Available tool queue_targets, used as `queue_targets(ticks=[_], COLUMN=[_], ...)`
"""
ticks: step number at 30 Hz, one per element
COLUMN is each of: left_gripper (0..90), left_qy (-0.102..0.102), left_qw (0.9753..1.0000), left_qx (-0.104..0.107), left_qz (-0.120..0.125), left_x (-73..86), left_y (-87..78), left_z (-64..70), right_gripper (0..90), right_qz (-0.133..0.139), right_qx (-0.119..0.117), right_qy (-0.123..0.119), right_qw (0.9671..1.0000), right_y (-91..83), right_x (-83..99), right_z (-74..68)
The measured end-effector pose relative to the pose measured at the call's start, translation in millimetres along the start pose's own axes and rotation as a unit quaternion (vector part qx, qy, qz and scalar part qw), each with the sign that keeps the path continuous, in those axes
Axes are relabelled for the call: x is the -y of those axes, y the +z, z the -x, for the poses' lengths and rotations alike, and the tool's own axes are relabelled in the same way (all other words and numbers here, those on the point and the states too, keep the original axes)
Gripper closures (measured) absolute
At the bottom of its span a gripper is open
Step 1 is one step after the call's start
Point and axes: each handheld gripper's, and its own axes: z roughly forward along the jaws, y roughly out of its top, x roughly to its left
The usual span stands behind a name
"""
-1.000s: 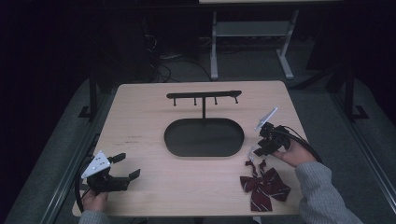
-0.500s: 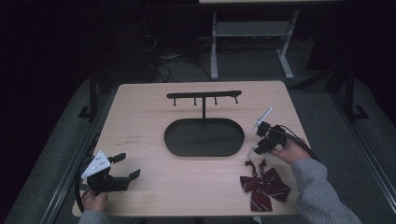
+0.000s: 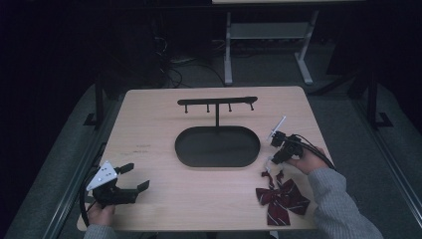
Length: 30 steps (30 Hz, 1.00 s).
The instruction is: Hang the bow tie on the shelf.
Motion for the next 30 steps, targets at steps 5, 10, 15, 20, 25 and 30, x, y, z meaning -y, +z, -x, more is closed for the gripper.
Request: queue_targets(ticks=[5,10,15,20,25,30], left_gripper=[13.1,13.1,13.1,13.1,13.1,13.1], left_qy=[0.000,0.000,-0.001,-0.001,-0.001,-0.001], left_qw=[1.0000,1.0000,1.0000,1.0000,1.0000,1.0000], left_qx=[-0.001,-0.001,-0.001,0.000,0.000,0.000], left_qz=[0.000,0.000,0.001,0.000,0.001,0.000], left_x=[-0.1,-0.1,-0.2,-0.2,-0.1,0.0], left_y=[-0.8,-0.9,-0.9,-1.0,-1.0,-0.4], left_z=[-0.4,-0.6,-0.4,-0.2,-0.3,0.2], right_gripper=[79.9,83.5,85.4,86.9,87.5,87.6], right_qz=[-0.002,-0.004,-0.005,-0.008,-0.009,0.009], right_qx=[0.000,0.001,0.003,0.002,-0.001,-0.008], right_qy=[-0.006,-0.010,-0.016,-0.017,-0.017,-0.025], right_qw=[1.0000,0.9999,0.9999,0.9998,0.9998,0.9996], right_y=[1.5,1.9,2.5,2.8,1.3,-7.5], right_x=[-1.9,-2.2,-2.9,-3.4,-2.3,-1.0], right_z=[-1.6,-2.1,-2.5,-3.5,-3.7,-8.1])
